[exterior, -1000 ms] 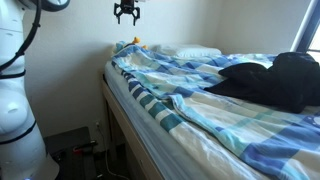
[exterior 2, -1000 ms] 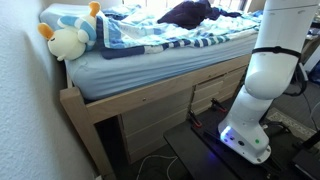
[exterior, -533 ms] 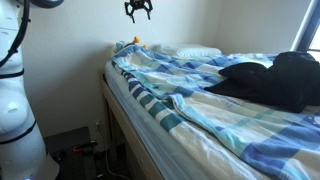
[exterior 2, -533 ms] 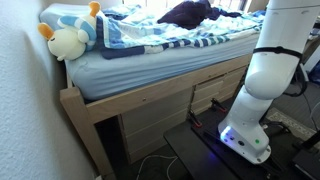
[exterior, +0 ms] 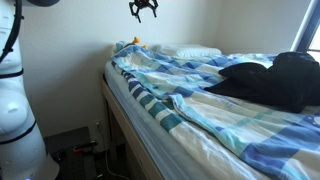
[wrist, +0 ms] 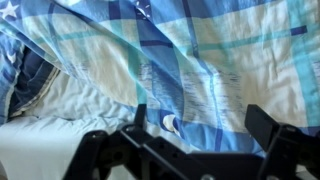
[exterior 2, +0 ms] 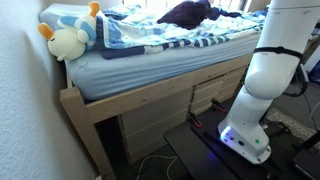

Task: Uncover the plushy, put it at the head of the bed, and then cover the blanket

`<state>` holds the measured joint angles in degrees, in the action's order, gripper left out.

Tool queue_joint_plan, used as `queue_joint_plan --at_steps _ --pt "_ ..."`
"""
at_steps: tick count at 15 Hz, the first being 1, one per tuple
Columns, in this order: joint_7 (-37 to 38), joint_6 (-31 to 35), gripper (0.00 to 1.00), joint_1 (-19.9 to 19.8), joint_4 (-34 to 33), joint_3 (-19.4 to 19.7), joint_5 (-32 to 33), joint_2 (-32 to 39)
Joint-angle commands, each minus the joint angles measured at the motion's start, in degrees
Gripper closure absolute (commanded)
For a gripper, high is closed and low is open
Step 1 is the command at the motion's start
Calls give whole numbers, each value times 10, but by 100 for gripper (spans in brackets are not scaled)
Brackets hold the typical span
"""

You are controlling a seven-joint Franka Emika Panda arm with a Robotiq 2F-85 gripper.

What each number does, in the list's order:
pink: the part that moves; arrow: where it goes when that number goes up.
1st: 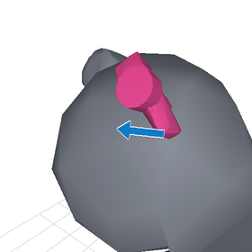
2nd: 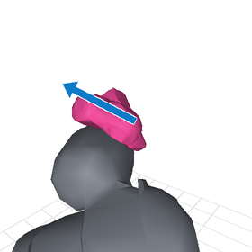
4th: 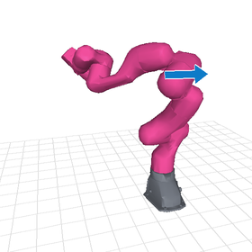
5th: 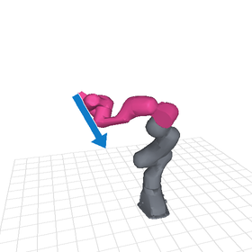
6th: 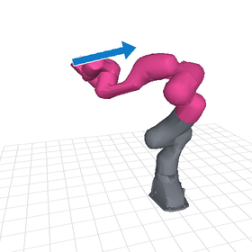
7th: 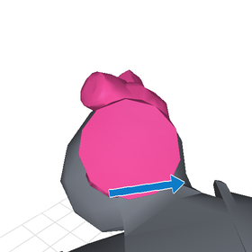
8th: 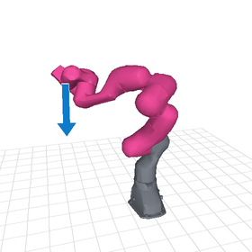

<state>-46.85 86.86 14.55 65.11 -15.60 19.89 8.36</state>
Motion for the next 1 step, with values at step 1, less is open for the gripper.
queue_joint_plan --at_steps 1 --pt "0 0 0 0 1 0 0 -1"
